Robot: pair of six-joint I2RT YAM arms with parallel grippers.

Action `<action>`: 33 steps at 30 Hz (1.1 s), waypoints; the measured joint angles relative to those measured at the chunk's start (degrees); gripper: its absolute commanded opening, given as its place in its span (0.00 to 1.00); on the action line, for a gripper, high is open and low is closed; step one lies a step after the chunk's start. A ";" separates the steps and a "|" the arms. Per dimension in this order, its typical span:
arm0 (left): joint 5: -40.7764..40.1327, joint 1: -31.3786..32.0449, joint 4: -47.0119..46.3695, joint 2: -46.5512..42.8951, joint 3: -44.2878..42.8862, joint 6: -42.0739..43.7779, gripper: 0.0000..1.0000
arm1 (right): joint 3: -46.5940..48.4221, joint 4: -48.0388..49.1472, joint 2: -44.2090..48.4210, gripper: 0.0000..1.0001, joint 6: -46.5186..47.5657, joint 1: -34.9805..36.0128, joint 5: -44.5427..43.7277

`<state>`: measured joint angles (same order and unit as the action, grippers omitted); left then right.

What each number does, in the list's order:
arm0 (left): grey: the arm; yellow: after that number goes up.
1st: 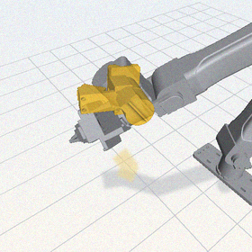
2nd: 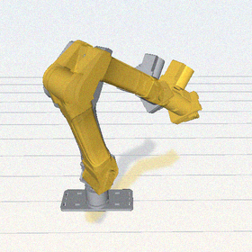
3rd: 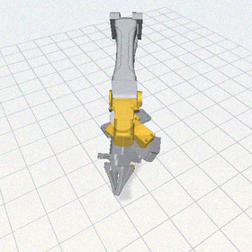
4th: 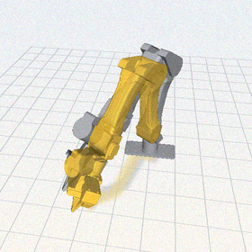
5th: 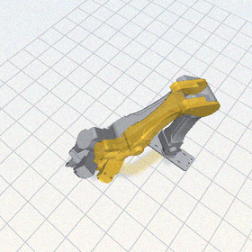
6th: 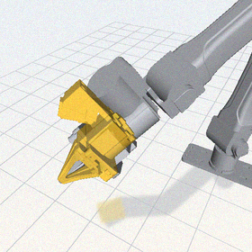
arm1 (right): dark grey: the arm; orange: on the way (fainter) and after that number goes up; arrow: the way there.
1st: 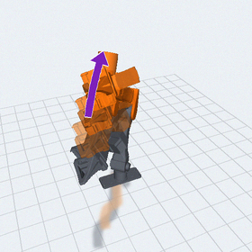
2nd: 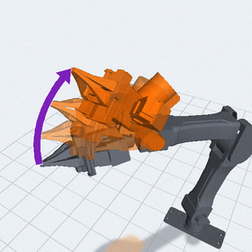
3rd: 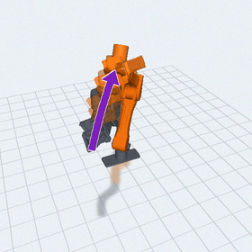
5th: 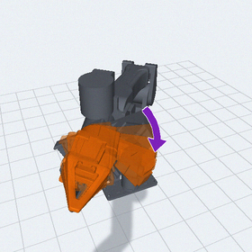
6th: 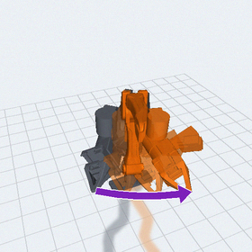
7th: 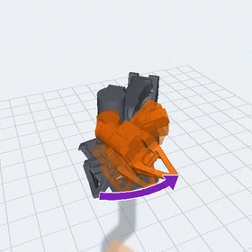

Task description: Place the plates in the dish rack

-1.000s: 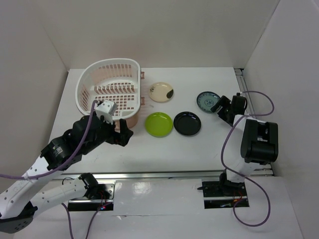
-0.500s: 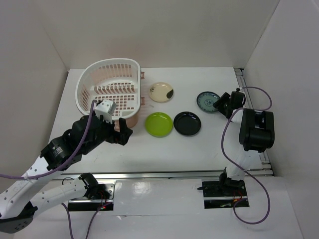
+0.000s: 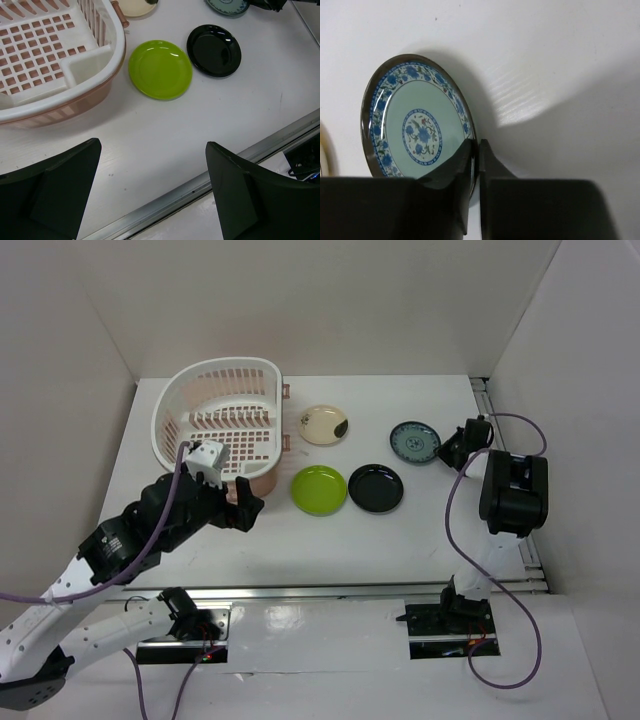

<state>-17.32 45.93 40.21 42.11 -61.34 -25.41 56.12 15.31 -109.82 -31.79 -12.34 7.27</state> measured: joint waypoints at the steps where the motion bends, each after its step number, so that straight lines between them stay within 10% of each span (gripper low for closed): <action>1: -0.02 0.00 -0.02 -0.07 0.04 0.00 0.99 | 0.37 -0.15 -0.22 0.00 -0.39 -0.17 0.22; 20: -1.95 0.00 -1.36 -0.44 4.76 -0.07 0.99 | -3.43 -2.80 10.05 0.00 -12.04 -0.13 -8.28; 33: 0.17 -0.59 -3.13 3.13 4.22 -0.02 0.99 | -4.35 -2.16 38.80 0.00 -5.75 11.21 -5.46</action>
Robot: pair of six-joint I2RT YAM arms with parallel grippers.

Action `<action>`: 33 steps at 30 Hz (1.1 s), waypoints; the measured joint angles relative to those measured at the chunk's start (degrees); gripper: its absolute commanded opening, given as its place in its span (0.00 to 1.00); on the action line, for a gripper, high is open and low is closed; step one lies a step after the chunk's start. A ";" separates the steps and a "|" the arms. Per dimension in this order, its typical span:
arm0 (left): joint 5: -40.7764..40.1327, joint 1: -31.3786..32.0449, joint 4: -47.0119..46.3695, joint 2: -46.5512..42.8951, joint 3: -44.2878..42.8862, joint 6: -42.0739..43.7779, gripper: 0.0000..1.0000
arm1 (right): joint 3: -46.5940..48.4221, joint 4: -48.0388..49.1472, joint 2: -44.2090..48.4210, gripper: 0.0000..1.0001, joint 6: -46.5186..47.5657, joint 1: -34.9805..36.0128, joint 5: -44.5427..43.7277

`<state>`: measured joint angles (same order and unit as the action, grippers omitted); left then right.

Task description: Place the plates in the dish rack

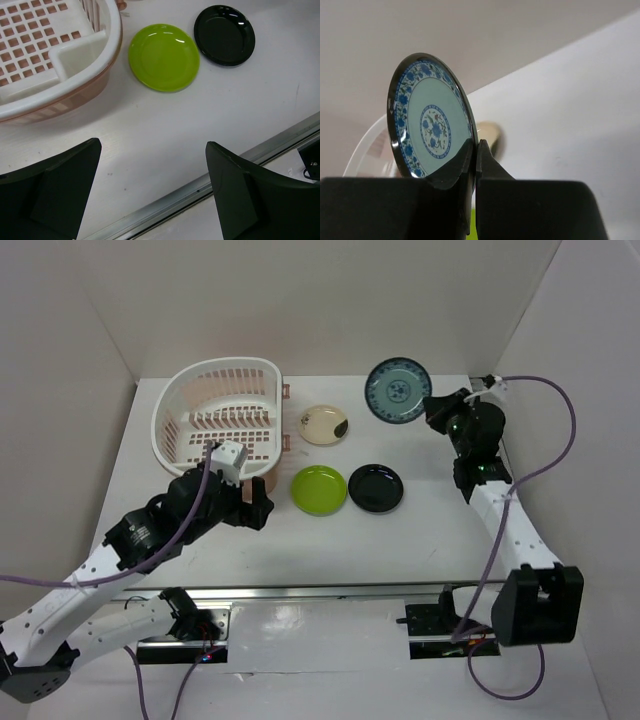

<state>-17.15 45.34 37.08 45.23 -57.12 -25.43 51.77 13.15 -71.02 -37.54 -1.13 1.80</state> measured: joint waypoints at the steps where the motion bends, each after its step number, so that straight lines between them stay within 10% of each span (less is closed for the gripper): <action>1: 0.57 -0.11 -0.13 0.90 -0.59 0.00 0.99 | 0.00 -0.02 1.92 0.00 1.64 1.73 2.08; 10: 3.13 -0.31 -4.57 4.87 -6.56 -0.02 0.99 | -2.89 -6.62 14.93 0.00 14.67 18.99 17.35; 22: 6.19 -3.13 -8.17 5.05 -4.87 -0.28 0.96 | -7.76 -10.21 19.37 0.00 16.98 36.44 15.87; 33: 10.14 -4.46 -9.22 5.03 -3.82 -0.35 0.69 | -8.20 -10.16 18.18 0.00 17.59 44.70 8.90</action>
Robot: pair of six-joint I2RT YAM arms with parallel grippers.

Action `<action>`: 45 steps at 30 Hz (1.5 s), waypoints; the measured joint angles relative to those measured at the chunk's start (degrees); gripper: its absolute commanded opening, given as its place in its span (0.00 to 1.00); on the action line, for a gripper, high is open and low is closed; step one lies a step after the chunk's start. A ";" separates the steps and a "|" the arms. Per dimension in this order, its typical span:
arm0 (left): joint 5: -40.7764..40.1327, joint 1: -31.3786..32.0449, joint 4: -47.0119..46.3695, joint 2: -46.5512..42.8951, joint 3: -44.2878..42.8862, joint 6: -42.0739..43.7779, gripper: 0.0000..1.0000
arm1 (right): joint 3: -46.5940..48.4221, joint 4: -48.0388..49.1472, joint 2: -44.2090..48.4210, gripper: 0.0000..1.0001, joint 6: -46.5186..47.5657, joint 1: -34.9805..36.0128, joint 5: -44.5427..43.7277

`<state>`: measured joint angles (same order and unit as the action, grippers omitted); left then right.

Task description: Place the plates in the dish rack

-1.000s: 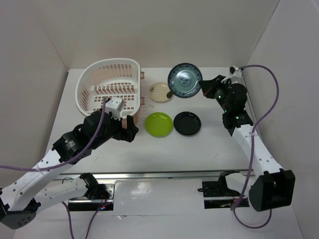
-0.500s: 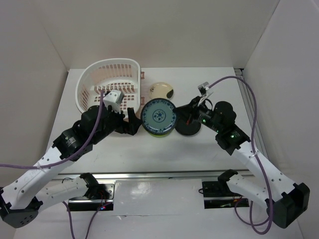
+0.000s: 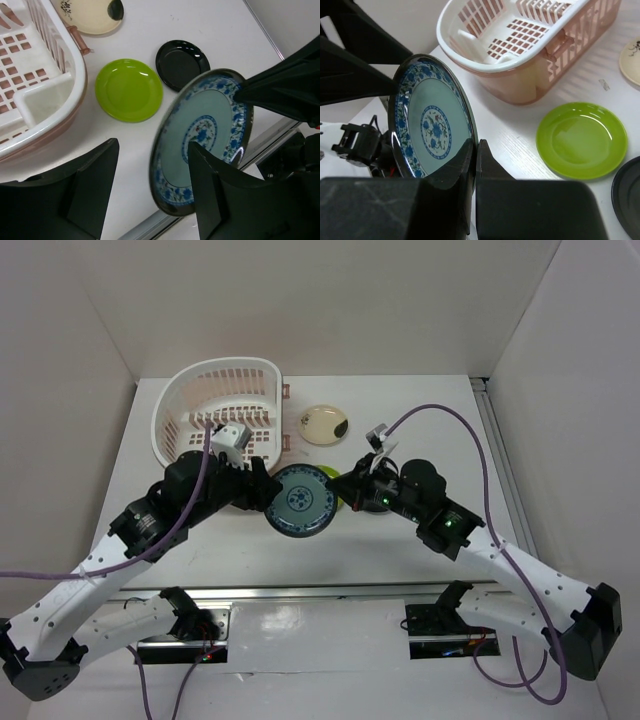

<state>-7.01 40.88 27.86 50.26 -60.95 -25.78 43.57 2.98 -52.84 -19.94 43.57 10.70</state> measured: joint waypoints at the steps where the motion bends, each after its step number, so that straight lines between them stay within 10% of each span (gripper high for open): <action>1: 0.42 0.00 -0.04 0.02 0.15 -0.02 0.66 | 0.07 0.00 -0.44 0.00 0.09 0.20 -0.61; 21: 3.58 -0.31 -0.83 0.96 1.09 1.62 0.72 | 4.83 0.15 -3.02 0.00 1.84 0.92 -4.24; 25: 3.21 -0.31 -0.85 0.96 1.09 1.49 0.45 | 4.87 0.13 -3.02 0.00 1.84 0.92 -3.91; 28: 4.00 -0.37 -1.03 0.79 1.05 0.61 0.01 | 4.83 -0.72 -2.99 0.00 2.95 0.74 -4.48; 31: 4.79 -0.17 -1.14 -0.13 1.05 0.13 0.00 | 4.79 -0.81 -3.26 0.02 3.41 0.31 -4.17; 34: 4.79 -0.20 -1.25 -0.44 1.05 0.13 0.00 | 4.79 -0.09 -3.34 0.34 3.52 0.52 -4.00; 37: 4.81 -1.51 -2.03 0.11 1.27 0.37 0.00 | 5.51 0.87 -5.33 1.00 3.41 0.63 -3.96; 45: 6.93 -14.95 -4.72 7.41 1.16 0.37 0.00 | 14.45 0.90 -16.11 1.00 3.02 -1.27 -15.45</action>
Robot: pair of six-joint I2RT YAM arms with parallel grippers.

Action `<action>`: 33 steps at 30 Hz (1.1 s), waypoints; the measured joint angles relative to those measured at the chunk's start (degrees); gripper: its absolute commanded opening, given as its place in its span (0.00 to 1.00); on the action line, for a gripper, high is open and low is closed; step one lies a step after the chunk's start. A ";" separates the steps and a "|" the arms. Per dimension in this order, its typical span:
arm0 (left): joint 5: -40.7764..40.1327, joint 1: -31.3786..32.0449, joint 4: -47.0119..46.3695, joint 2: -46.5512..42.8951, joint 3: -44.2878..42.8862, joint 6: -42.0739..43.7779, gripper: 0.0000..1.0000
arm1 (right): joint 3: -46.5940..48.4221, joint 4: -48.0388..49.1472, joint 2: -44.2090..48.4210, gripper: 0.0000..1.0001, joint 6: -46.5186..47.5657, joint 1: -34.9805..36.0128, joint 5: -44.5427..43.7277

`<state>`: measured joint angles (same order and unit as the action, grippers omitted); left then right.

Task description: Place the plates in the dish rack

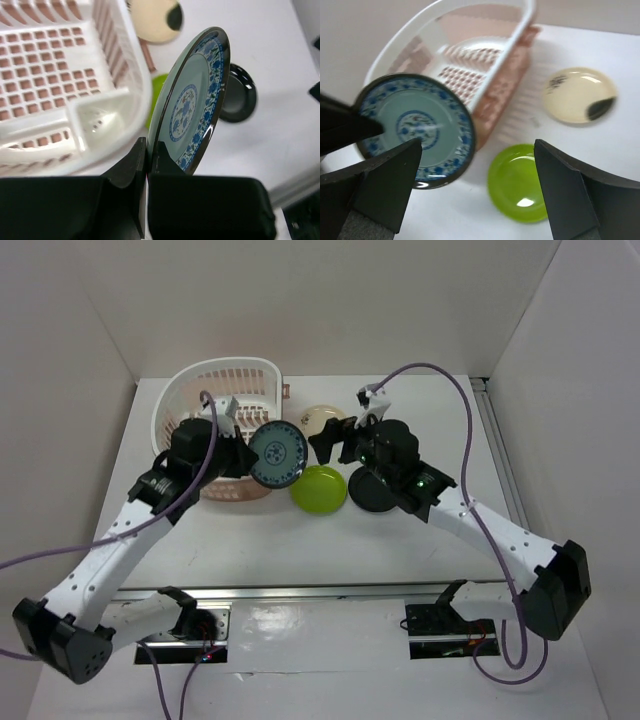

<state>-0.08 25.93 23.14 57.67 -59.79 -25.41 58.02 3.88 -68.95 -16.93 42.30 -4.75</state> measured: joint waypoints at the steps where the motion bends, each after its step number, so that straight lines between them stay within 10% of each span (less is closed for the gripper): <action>1: -0.83 -0.94 0.17 2.27 -1.57 -0.02 0.00 | 1.07 -0.11 -1.25 1.00 -0.15 -0.79 -2.10; 13: -23.04 -1.68 6.95 36.79 -50.97 5.22 0.00 | 10.88 -11.74 -13.18 1.00 -0.61 -10.62 -8.48; 21: -39.21 -5.70 5.20 37.09 -45.62 9.20 0.00 | 2.01 -20.35 -4.83 1.00 -2.16 -13.44 -5.73; 33: -42.18 -14.05 -10.54 37.03 -24.57 20.20 0.00 | -3.50 -22.64 0.59 1.00 -4.09 -13.14 -4.04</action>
<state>-42.26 11.88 12.60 94.70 -84.36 -5.21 54.52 -18.76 -68.36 -21.02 29.17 -8.80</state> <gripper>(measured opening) 0.104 0.999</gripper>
